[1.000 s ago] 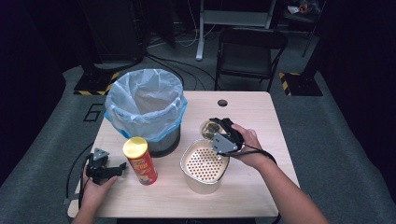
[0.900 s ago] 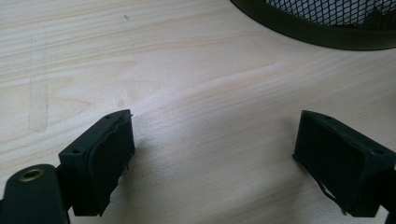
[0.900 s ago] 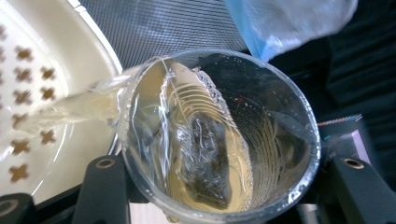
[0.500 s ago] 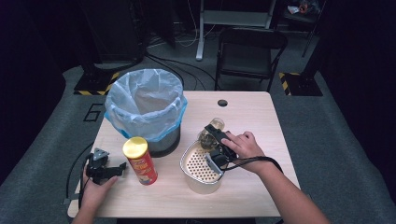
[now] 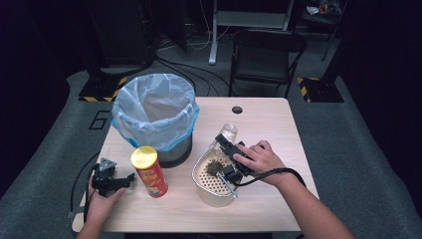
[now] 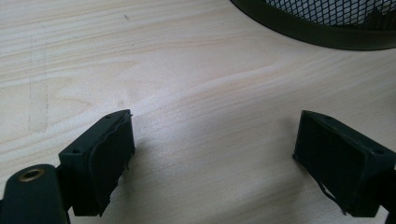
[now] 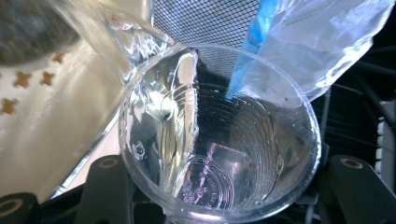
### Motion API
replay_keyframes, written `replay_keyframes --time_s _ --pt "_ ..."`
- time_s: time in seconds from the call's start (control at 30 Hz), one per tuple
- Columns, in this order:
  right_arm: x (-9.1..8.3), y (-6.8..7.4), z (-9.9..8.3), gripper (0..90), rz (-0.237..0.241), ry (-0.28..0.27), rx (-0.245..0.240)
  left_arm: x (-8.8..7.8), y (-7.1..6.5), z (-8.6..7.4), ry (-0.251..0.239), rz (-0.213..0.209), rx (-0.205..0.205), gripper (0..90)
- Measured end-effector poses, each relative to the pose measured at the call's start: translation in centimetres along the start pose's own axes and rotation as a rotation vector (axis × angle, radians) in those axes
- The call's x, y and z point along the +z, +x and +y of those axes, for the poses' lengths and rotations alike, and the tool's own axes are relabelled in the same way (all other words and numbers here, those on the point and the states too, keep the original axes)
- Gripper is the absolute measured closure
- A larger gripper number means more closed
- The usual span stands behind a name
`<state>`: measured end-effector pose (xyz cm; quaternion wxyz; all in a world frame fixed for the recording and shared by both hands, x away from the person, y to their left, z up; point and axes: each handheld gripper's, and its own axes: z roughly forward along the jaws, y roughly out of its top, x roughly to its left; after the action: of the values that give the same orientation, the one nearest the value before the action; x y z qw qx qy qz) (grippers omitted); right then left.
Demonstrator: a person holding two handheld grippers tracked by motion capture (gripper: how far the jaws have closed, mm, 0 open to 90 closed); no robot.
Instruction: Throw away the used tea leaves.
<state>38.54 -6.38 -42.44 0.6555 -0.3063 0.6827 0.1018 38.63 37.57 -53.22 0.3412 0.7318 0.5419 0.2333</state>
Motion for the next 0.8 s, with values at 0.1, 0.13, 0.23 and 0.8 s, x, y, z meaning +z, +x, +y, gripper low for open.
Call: replay_keyframes --time_s 0.1,0.13,0.23,0.8 --pt "-0.10 -0.08 0.09 40.6 -0.006 -0.001 -0.019 0.00 0.00 0.00 0.000 0.000 0.000 11.5" --pt "-0.17 -0.08 0.20 40.5 -0.019 -0.002 -0.042 -0.01 0.00 0.01 0.002 0.001 0.000 11.5" --pt "-0.24 -0.13 0.28 40.5 -0.032 -0.003 -0.056 0.00 0.00 0.00 -0.001 0.000 -0.001 11.5" --pt "-0.36 -0.54 0.27 40.2 -0.081 0.001 -0.107 -0.01 0.00 0.01 0.002 0.000 0.000 11.4"
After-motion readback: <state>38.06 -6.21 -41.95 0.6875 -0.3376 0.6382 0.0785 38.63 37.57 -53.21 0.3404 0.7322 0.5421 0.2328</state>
